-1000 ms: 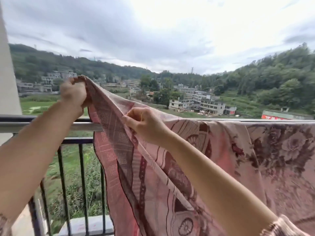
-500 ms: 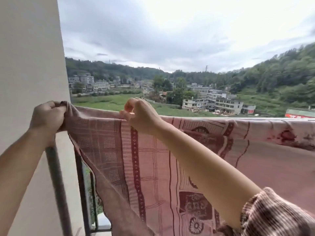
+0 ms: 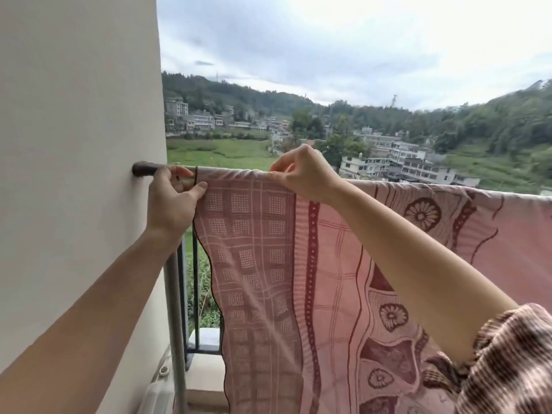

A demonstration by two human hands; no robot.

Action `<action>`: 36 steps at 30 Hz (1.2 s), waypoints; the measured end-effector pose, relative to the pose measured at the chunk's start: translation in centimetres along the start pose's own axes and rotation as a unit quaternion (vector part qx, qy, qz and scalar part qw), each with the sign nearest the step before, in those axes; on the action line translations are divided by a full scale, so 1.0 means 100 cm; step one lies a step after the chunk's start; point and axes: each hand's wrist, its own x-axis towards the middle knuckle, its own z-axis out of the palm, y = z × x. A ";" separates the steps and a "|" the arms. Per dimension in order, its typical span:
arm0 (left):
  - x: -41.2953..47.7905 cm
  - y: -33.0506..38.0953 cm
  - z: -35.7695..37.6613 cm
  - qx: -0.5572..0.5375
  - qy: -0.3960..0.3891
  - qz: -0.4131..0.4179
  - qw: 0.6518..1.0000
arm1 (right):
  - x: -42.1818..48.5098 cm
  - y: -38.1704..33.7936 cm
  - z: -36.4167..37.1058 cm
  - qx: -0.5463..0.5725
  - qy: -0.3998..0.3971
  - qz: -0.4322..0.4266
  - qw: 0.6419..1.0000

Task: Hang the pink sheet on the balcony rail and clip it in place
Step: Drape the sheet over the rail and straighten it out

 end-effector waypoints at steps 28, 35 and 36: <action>0.036 0.005 -0.076 -0.028 0.128 0.051 0.990 | 0.047 -0.078 0.073 -0.020 -0.012 -0.062 0.998; -0.005 -0.049 -0.096 -0.013 -0.053 -0.099 0.994 | 0.066 -0.095 0.084 -0.001 -0.125 -0.014 0.992; -0.011 -0.057 -0.098 -0.011 -0.075 -0.108 0.991 | 0.072 -0.097 0.084 0.008 -0.151 -0.008 0.988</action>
